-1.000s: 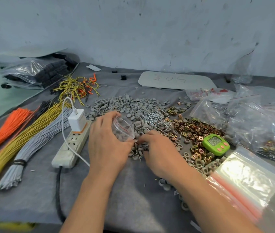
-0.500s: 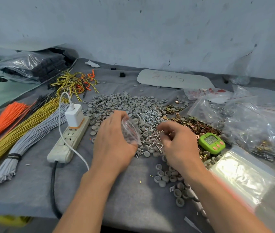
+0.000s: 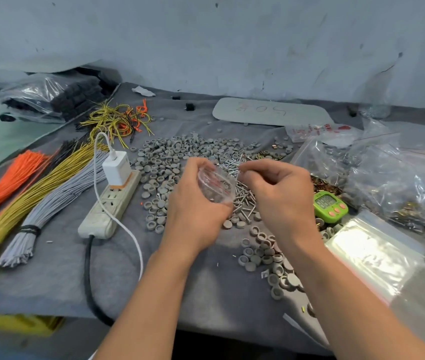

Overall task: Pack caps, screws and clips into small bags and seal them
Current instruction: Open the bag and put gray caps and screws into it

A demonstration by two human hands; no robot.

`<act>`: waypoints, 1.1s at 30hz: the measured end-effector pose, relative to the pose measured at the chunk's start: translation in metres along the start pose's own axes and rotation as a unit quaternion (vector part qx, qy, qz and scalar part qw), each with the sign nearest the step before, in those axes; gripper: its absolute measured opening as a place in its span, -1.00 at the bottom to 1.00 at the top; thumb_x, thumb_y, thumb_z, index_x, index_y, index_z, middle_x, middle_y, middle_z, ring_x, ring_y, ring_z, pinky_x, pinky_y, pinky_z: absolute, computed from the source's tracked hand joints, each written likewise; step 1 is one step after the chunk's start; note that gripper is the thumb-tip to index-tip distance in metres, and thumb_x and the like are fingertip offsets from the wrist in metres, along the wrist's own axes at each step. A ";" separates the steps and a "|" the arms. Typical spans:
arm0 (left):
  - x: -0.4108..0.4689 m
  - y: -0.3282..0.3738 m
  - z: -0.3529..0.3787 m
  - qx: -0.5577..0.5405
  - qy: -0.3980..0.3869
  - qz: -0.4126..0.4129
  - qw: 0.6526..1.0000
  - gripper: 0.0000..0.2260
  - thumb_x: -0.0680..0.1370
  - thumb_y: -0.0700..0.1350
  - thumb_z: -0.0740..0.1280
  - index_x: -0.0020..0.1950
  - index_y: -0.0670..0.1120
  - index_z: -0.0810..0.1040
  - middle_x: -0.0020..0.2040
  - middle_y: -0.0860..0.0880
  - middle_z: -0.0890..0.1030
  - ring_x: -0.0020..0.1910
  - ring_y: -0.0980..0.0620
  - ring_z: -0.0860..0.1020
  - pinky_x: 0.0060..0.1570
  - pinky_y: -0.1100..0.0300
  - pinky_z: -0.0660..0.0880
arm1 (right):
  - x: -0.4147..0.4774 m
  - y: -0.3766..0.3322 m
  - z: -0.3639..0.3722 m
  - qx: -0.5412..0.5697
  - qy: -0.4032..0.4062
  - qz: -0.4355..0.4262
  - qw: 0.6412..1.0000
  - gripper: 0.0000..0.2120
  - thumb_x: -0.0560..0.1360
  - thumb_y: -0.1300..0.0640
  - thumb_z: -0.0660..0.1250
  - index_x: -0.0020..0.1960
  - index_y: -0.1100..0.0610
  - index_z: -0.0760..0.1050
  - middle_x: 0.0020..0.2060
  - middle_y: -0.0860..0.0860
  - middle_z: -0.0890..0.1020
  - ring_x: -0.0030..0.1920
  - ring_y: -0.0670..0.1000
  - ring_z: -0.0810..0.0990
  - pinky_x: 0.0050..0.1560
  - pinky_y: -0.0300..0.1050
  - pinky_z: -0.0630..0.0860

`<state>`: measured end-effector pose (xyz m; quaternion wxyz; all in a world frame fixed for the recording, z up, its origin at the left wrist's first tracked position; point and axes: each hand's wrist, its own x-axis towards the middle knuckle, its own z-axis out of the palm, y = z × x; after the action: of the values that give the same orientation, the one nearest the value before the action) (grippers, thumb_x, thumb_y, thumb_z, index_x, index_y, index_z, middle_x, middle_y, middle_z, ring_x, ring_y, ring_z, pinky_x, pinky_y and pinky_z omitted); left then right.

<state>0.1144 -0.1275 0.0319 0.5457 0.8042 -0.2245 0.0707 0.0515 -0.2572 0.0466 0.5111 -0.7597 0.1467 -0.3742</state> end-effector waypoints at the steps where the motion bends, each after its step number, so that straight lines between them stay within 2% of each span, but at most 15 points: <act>1: 0.001 0.001 -0.001 -0.059 0.005 -0.029 0.998 -0.48 0.28 -0.19 0.57 0.10 0.18 0.44 -0.07 0.09 0.67 -0.14 0.10 0.67 -0.08 -0.01 0.64 | -0.001 0.001 -0.003 -0.049 0.027 0.000 0.998 -0.81 0.50 0.22 0.49 -0.10 -0.08 0.75 -0.27 -0.23 0.73 -0.20 -0.21 0.71 -0.10 -0.26 0.64; 3: 0.004 0.004 -0.003 -0.166 0.021 -0.074 0.983 -0.49 0.32 -0.32 0.56 0.10 0.10 0.48 -0.06 0.03 0.69 -0.16 0.07 0.67 -0.01 -0.09 0.65 | -0.007 0.003 -0.007 -0.179 0.027 -0.010 0.983 -0.83 0.52 0.19 0.45 -0.06 -0.06 0.75 -0.29 -0.26 0.67 -0.24 -0.24 0.65 -0.16 -0.40 0.55; 5: 0.006 0.007 -0.005 -0.263 0.035 -0.103 0.959 -0.51 0.34 -0.39 0.53 0.14 0.00 0.49 -0.10 0.01 0.68 -0.20 0.06 0.64 -0.05 -0.03 0.62 | -0.016 0.003 -0.004 -0.293 -0.057 0.004 0.954 -0.83 0.53 0.16 0.40 -0.07 -0.06 0.73 -0.29 -0.21 0.64 -0.27 -0.11 0.61 -0.15 -0.28 0.53; 8: 0.008 0.012 -0.010 -0.397 0.015 -0.141 0.907 -0.52 0.37 -0.42 0.47 0.19 -0.07 0.47 -0.18 -0.01 0.65 -0.25 0.08 0.60 -0.11 0.10 0.56 | -0.025 0.004 0.003 -0.429 -0.195 0.055 0.881 -0.85 0.51 0.18 0.37 -0.06 -0.04 0.65 -0.23 -0.05 0.69 -0.23 0.07 0.60 -0.17 -0.10 0.54; 10: 0.008 0.013 -0.015 -0.455 -0.007 -0.150 0.878 -0.55 0.36 -0.36 0.46 0.20 -0.11 0.48 -0.24 0.04 0.64 -0.28 0.14 0.60 -0.15 0.22 0.57 | -0.025 0.004 0.005 -0.454 -0.216 0.073 0.862 -0.83 0.48 0.24 0.37 -0.04 -0.01 0.61 -0.21 0.02 0.68 -0.17 0.14 0.63 -0.14 -0.01 0.62; 14: 0.006 0.013 -0.024 -0.499 -0.044 -0.161 0.851 -0.77 0.34 -0.23 0.43 -0.01 -0.14 0.59 -0.27 0.03 0.62 -0.29 0.15 0.60 -0.05 0.11 0.58 | -0.022 0.005 0.010 -0.479 -0.215 0.081 0.847 -0.83 0.40 0.19 0.55 -0.05 0.02 0.66 -0.20 0.03 0.71 -0.17 0.13 0.66 -0.12 0.01 0.65; 16: 0.006 0.012 -0.025 -0.495 -0.036 -0.160 0.853 -0.64 0.33 -0.23 0.43 0.12 -0.15 0.54 -0.25 0.04 0.63 -0.26 0.14 0.61 0.07 0.04 0.54 | -0.021 0.009 0.010 -0.482 -0.190 0.070 0.852 -0.89 0.46 0.14 0.52 -0.05 -0.02 0.68 -0.20 -0.01 0.72 -0.18 0.10 0.66 -0.18 -0.04 0.59; 18: 0.006 0.010 -0.024 -0.449 -0.024 -0.135 0.883 -0.53 0.31 -0.27 0.44 0.21 -0.13 0.47 -0.22 0.04 0.64 -0.24 0.11 0.61 0.04 0.01 0.53 | -0.018 0.014 0.008 -0.410 -0.138 0.068 0.899 -0.87 0.57 0.12 0.39 -0.09 -0.04 0.69 -0.27 -0.10 0.70 -0.26 0.00 0.63 -0.23 -0.08 0.53; 19: 0.005 0.009 -0.022 -0.392 -0.015 -0.108 0.913 -0.52 0.30 -0.29 0.46 0.19 -0.11 0.48 -0.19 0.05 0.66 -0.23 0.10 0.62 -0.04 0.04 0.57 | -0.016 0.015 0.006 -0.336 -0.112 0.069 0.933 -0.81 0.61 0.10 0.37 -0.13 -0.06 0.69 -0.30 -0.16 0.69 -0.31 -0.04 0.62 -0.25 -0.07 0.55; 22: 0.000 0.001 -0.018 -0.117 0.015 -0.005 0.993 -0.53 0.31 -0.21 0.57 0.10 0.12 0.49 -0.08 0.15 0.68 -0.17 0.18 0.65 -0.16 0.22 0.58 | -0.013 0.008 0.003 -0.076 -0.023 0.059 0.995 -0.79 0.57 0.05 0.46 -0.21 -0.17 0.68 -0.31 -0.25 0.70 -0.26 -0.14 0.66 -0.20 -0.15 0.60; 25: -0.005 0.001 -0.014 0.071 0.004 0.046 0.996 -0.51 0.32 -0.07 0.57 0.06 0.26 0.39 -0.06 0.18 0.62 -0.15 0.20 0.60 -0.22 0.21 0.48 | -0.014 -0.001 0.006 0.053 -0.025 0.040 0.997 -0.91 0.47 0.07 0.54 -0.18 -0.10 0.75 -0.31 -0.12 0.73 -0.31 -0.08 0.66 -0.24 -0.01 0.62; 27: -0.006 0.002 -0.009 0.097 -0.014 0.067 0.993 -0.51 0.34 -0.06 0.56 0.07 0.26 0.36 -0.07 0.13 0.61 -0.13 0.09 0.58 -0.20 0.10 0.48 | -0.016 -0.004 0.009 0.065 -0.060 0.022 0.996 -0.93 0.42 0.07 0.55 -0.15 -0.10 0.77 -0.34 -0.05 0.73 -0.36 0.06 0.63 -0.32 0.07 0.58; 29: -0.007 0.004 -0.004 0.112 -0.027 0.095 0.989 -0.58 0.39 -0.05 0.51 0.09 0.22 0.37 -0.08 0.12 0.61 -0.12 0.05 0.56 -0.18 0.06 0.47 | -0.018 -0.005 0.014 0.032 -0.092 0.011 0.995 -0.89 0.37 0.03 0.51 -0.14 -0.14 0.77 -0.34 -0.10 0.73 -0.34 0.07 0.67 -0.31 0.00 0.59; 31: -0.007 0.005 -0.003 0.112 -0.029 0.097 0.989 -0.63 0.40 -0.07 0.47 0.08 0.20 0.39 -0.10 0.14 0.61 -0.14 0.11 0.55 -0.22 0.13 0.46 | -0.018 -0.006 0.017 0.007 -0.108 0.017 0.994 -0.87 0.38 0.01 0.47 -0.12 -0.16 0.76 -0.33 -0.14 0.73 -0.30 -0.01 0.70 -0.28 -0.07 0.61; 33: -0.007 0.004 -0.005 0.092 -0.013 0.073 0.993 -0.57 0.35 -0.11 0.51 0.04 0.23 0.38 -0.11 0.17 0.61 -0.17 0.20 0.55 -0.27 0.24 0.42 | -0.015 -0.005 0.018 0.045 -0.079 0.048 0.995 -0.91 0.45 0.05 0.50 -0.15 -0.12 0.77 -0.36 -0.11 0.72 -0.34 0.04 0.67 -0.30 -0.01 0.59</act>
<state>0.1075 -0.1223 0.0349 0.4594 0.8335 -0.2825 0.1202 0.0530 -0.2337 0.0414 0.5722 -0.7551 0.1251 -0.2945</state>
